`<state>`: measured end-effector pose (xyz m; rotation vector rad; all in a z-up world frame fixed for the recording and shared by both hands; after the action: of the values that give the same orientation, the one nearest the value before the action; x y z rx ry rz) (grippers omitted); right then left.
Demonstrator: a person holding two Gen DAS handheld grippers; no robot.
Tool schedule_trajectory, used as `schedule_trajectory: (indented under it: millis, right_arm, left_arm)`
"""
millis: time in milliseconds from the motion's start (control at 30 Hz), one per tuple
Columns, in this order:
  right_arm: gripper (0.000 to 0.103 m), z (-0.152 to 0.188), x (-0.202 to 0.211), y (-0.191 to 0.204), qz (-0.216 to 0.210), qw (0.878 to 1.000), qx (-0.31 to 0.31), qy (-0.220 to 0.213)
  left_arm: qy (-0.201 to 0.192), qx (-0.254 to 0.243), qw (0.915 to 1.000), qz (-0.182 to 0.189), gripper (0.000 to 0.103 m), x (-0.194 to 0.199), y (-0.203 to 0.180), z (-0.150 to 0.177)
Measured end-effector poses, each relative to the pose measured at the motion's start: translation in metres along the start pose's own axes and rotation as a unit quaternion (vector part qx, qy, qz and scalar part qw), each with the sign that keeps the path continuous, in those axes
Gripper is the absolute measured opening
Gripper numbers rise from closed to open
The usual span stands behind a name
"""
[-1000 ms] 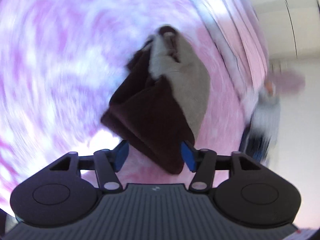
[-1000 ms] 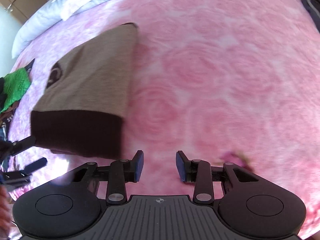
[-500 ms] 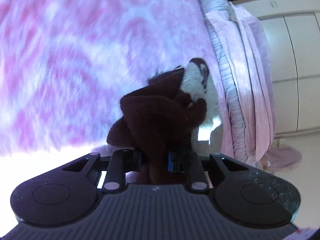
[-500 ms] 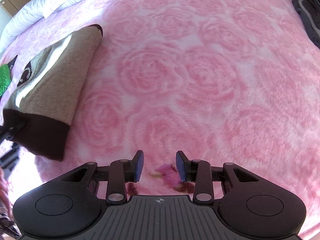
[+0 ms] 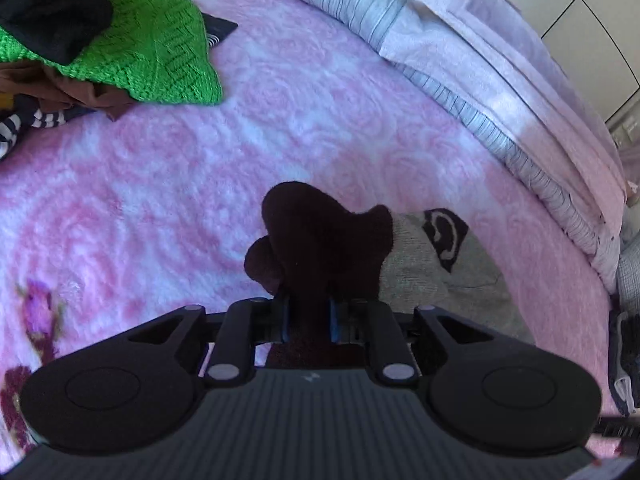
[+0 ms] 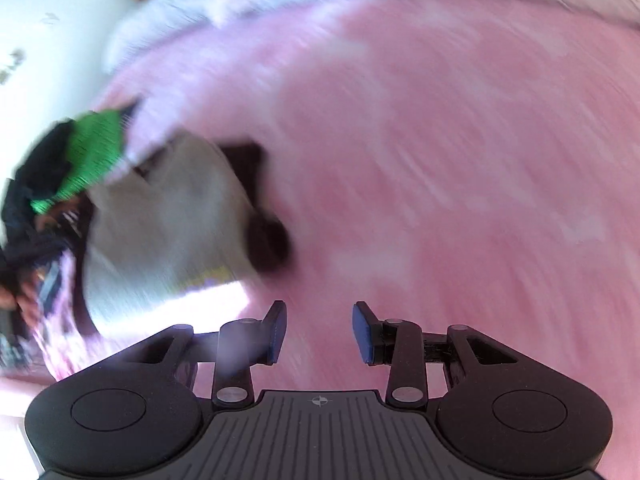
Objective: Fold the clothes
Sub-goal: 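Grasp the folded sweater bundle's brown edge with the left gripper, then carry the sweater bundle with the left gripper toward the clothes stack by the pillow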
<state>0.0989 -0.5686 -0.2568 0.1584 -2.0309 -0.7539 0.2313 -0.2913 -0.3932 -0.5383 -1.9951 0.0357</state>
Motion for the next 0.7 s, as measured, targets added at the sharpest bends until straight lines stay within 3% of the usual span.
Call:
schedule_trajectory:
  millis: [100,233,400,433,467,500,533,567,600,700]
  right_arm:
    - [0.036,-0.041,-0.03,0.019,-0.045,0.999,0.011,-0.015]
    - [0.036,-0.075,-0.083,0.042,-0.092,0.995,0.04,-0.003]
    - [0.036,-0.087,-0.142,0.049,-0.088,0.994,0.051,0.036]
    - [0.034,-0.086,-0.144,0.05,-0.09,0.994,0.057,0.035]
    - [0.002,-0.085,-0.146,0.052,-0.091,0.993,0.072,0.032]
    - [0.004,-0.086,-0.147,0.052,-0.092,0.992,0.082,0.03]
    - [0.004,-0.087,-0.146,0.05,-0.076,0.993,0.091,0.019]
    - [0.003,-0.089,-0.143,0.046,-0.059,0.993,0.098,0.004]
    - [0.003,-0.089,-0.143,0.038,-0.035,0.996,0.087,-0.004]
    - [0.003,-0.083,-0.151,0.035,-0.02,0.996,0.082,0.005]
  left_arm:
    - [0.002,0.048,0.9987,0.015,0.023,0.007,0.01,0.01]
    - [-0.004,0.096,0.9946,0.039,0.029,0.015,0.025,0.008]
    - [0.005,0.115,0.9919,0.053,0.04,-0.003,0.03,-0.005]
    - [0.006,0.119,0.9914,0.054,0.04,-0.006,0.03,-0.007]
    - [0.006,0.124,0.9907,0.056,0.04,-0.008,0.031,-0.007]
    - [0.007,0.128,0.9901,0.055,0.04,-0.01,0.033,-0.007]
    - [0.006,0.127,0.9906,0.05,0.03,-0.012,0.034,-0.008]
    - [0.007,0.119,0.9921,0.039,0.014,-0.015,0.035,-0.008]
    - [0.009,0.115,0.9929,0.03,0.014,-0.018,0.037,-0.007]
    - [0.011,0.123,0.992,0.024,0.014,-0.027,0.04,-0.005]
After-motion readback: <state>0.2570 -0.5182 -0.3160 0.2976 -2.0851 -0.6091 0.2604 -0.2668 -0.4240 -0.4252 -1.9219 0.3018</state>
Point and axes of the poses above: each gripper's, at about its wrist camera, not at the fingertips, and x roughly against the way its jaws point, y to its left, z to its underside, the point moved 8 cm from there along -x, roughly the way its jaws point, and after that the axes turned 10 degrees about -z, right-handed, at the moved point
